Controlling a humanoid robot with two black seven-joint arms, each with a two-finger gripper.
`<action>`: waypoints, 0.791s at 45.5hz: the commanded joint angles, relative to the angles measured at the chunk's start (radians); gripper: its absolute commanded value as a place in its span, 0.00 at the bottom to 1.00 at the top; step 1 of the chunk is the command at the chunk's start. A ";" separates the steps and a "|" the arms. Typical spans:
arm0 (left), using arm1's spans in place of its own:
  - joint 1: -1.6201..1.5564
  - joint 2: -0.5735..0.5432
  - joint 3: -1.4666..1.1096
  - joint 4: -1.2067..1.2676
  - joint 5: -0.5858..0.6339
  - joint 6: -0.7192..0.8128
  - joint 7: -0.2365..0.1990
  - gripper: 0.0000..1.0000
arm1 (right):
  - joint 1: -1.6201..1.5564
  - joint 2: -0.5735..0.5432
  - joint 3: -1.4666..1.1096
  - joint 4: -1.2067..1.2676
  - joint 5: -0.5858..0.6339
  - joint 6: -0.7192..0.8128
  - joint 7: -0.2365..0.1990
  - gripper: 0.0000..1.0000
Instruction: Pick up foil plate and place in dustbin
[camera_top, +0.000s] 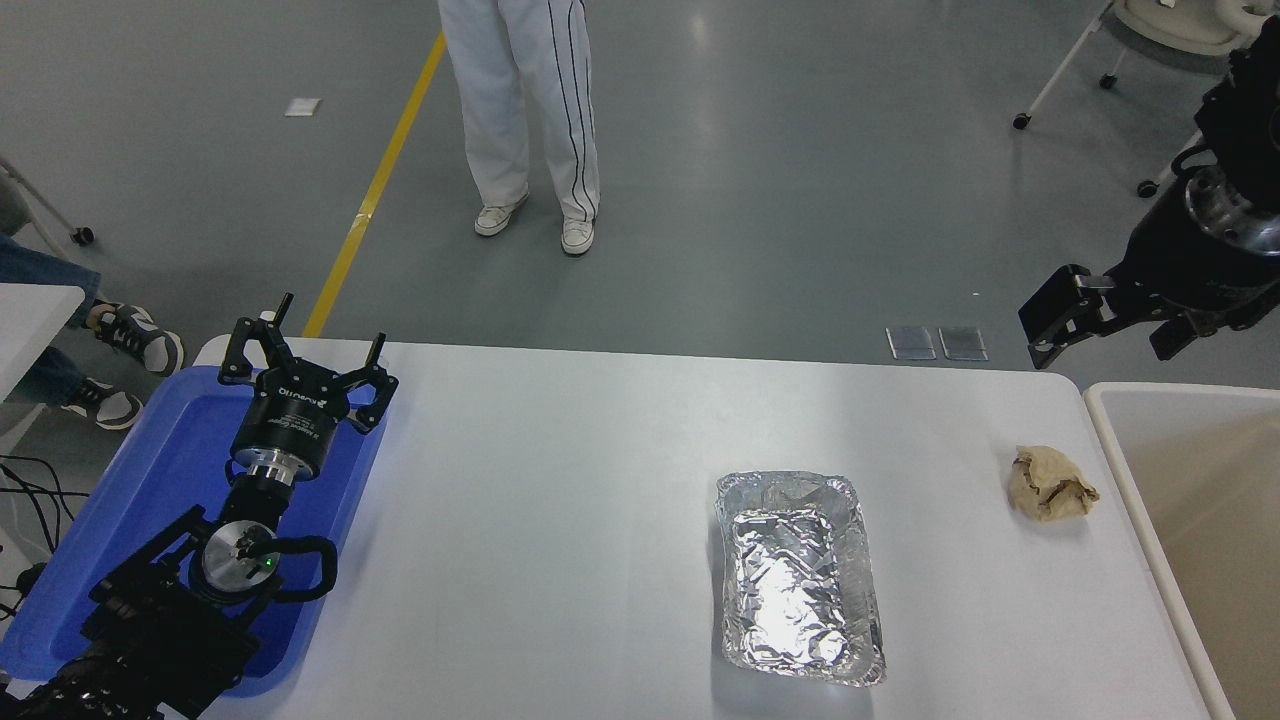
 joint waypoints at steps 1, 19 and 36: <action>0.000 0.000 0.005 0.000 0.002 0.000 0.000 1.00 | -0.007 -0.001 0.002 0.000 0.000 0.000 0.000 1.00; 0.000 0.000 0.004 0.000 0.000 0.000 0.000 1.00 | -0.004 -0.001 -0.010 0.000 0.000 0.000 0.000 1.00; 0.000 0.000 0.002 0.000 0.000 0.000 0.000 1.00 | 0.031 0.011 -0.001 -0.004 0.000 0.000 0.000 1.00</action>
